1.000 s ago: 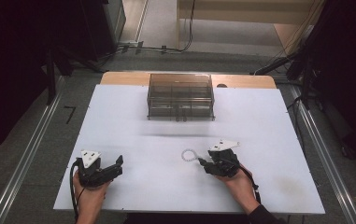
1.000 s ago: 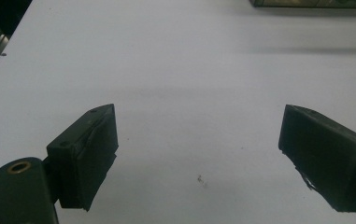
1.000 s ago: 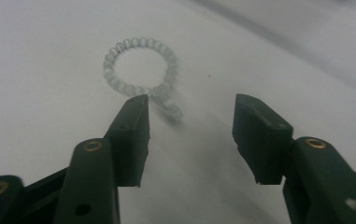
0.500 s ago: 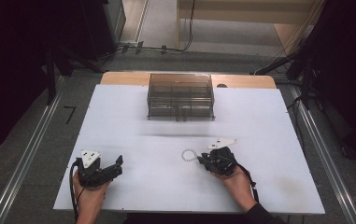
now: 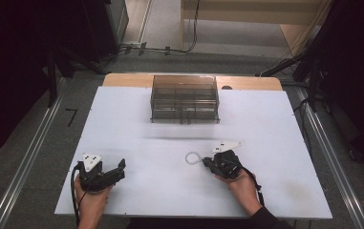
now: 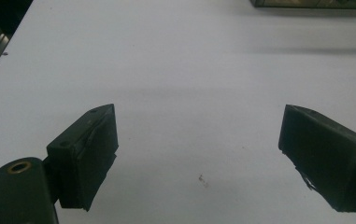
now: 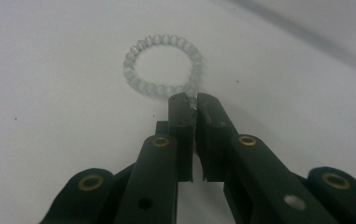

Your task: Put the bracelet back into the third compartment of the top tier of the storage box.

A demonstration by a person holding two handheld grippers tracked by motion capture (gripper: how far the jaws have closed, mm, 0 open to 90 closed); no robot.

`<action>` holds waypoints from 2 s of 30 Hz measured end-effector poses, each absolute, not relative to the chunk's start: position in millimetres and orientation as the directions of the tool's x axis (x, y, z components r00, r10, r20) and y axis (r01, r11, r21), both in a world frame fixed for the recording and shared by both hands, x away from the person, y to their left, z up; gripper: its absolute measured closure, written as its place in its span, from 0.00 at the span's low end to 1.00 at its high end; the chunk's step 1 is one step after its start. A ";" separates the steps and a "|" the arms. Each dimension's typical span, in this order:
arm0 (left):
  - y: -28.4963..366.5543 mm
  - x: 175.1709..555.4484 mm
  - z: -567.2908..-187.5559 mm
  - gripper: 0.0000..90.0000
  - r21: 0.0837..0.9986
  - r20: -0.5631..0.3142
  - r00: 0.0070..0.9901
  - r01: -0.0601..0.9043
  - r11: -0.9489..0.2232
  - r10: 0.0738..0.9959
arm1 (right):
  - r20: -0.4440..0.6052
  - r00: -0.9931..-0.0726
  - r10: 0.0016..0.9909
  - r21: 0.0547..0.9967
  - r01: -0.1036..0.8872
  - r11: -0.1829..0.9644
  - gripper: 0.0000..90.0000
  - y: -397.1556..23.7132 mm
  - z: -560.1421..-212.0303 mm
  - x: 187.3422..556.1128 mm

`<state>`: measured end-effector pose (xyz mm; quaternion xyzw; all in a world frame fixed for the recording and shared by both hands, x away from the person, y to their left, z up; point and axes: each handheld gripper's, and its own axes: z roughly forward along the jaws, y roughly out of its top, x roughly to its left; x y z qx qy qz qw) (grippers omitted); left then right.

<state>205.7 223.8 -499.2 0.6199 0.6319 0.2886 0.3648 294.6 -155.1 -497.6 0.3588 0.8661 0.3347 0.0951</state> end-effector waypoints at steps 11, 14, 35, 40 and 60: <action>223.8 205.9 -499.3 0.13 0.817 -0.103 0.036 0.574 0.064 0.994 | 0.070 -0.728 0.682 0.686 0.532 0.497 0.93 -157.7 -483.9 291.8; 223.7 206.0 -499.3 0.13 0.816 -0.102 0.035 0.574 0.064 0.994 | 0.063 -0.730 0.680 0.696 0.521 0.494 0.93 -158.3 -479.7 291.2; 222.9 207.0 -500.6 0.13 0.813 -0.103 0.036 0.579 0.063 0.994 | 0.067 -0.709 0.702 0.749 0.501 0.434 0.93 -170.0 -456.4 297.1; 223.0 207.0 -500.7 0.13 0.813 -0.102 0.036 0.579 0.063 0.994 | 0.070 -0.702 0.709 0.759 0.498 0.419 0.93 -172.1 -451.1 299.8; 223.6 207.2 -500.9 0.13 0.812 -0.106 0.032 0.580 0.068 0.994 | 0.081 -0.698 0.711 0.794 0.477 0.378 0.93 -172.4 -431.5 304.5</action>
